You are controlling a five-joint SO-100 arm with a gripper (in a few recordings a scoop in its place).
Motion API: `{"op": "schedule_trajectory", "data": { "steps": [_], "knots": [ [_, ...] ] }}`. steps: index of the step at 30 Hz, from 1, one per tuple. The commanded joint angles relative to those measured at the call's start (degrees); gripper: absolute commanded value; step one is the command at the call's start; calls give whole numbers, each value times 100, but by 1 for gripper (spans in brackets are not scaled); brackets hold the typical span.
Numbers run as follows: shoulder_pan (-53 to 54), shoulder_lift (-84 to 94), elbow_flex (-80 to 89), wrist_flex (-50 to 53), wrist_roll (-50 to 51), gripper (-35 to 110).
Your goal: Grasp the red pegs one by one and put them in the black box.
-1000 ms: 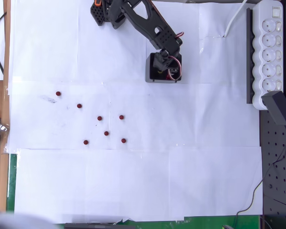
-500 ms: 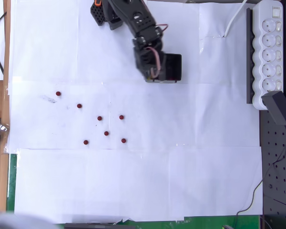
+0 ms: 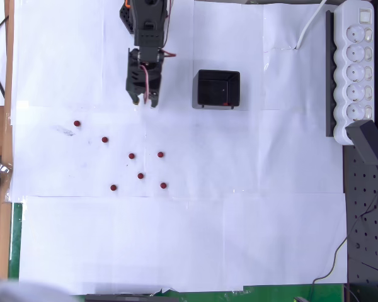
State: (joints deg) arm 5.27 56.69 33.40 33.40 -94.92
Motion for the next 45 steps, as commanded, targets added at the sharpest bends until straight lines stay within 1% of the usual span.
{"op": "schedule_trajectory", "data": {
  "steps": [1, 6, 10, 16, 19, 23, 26, 30, 45],
  "knots": [
    [158, 167, -237, -1028, 97, 15],
    [-220, 510, -308, -1521, 53, 15],
    [-826, 1090, -105, -1934, -62, 15],
    [-1556, 2215, 817, -1978, -316, 15],
    [-1740, 2813, 1266, -2303, -466, 15],
    [-1784, 3586, 1617, -3331, -413, 15],
    [-1749, 3902, 1890, -3489, -396, 15],
    [-1608, 4289, 1986, -4157, -352, 16],
    [-1204, 4843, 2408, -4588, -193, 16]
  ]
}}
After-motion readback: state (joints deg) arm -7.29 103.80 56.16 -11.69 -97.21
